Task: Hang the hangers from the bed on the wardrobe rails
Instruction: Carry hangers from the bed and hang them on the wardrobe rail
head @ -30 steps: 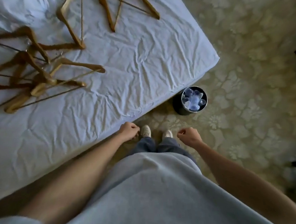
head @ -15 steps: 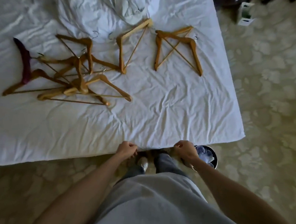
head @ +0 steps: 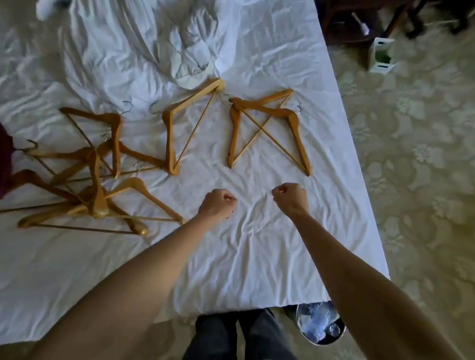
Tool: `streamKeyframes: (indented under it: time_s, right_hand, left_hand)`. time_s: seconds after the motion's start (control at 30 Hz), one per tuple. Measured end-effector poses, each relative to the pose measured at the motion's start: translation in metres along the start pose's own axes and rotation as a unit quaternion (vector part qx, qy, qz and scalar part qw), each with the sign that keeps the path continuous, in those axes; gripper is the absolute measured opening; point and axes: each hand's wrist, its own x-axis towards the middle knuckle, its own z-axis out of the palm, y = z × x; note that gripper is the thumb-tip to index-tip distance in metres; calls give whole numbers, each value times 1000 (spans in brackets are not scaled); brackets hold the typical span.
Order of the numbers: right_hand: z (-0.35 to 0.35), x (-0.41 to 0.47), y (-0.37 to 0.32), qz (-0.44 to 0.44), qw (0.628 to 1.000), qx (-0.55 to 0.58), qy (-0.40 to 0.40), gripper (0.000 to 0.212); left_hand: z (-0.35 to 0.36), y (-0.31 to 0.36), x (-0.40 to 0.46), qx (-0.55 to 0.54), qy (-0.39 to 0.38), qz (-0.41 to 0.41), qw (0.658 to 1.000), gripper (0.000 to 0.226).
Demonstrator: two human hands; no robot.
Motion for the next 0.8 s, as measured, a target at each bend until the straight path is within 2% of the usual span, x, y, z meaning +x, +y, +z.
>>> streamKeyframes:
  time_s: [0.07,0.2,0.47,0.6,0.7,0.8]
  right_hand:
    - [-1,32,-11,18,1000,4,16,21]
    - [-4,95,-21,49,998,-4,45,15]
    - [-9,240,-6,118,986,-49,106,25]
    - [0,303,12,114,985,-52,119,37]
    - [19,336,20,98,986,-52,128,47]
    - [32,353,29,92,984,-47,147,44]
  left_hand:
    - [-7,19,38,15,12,4,1000,17]
    - [-16,45,109,38,47,-10,998,35]
    - [-18,66,240,118,75,-33,990,27]
    - [-14,76,295,183,112,-16,977,27]
    - [-6,79,332,236,117,-4,965,41]
    - [7,82,364,258,124,-10,958,53]
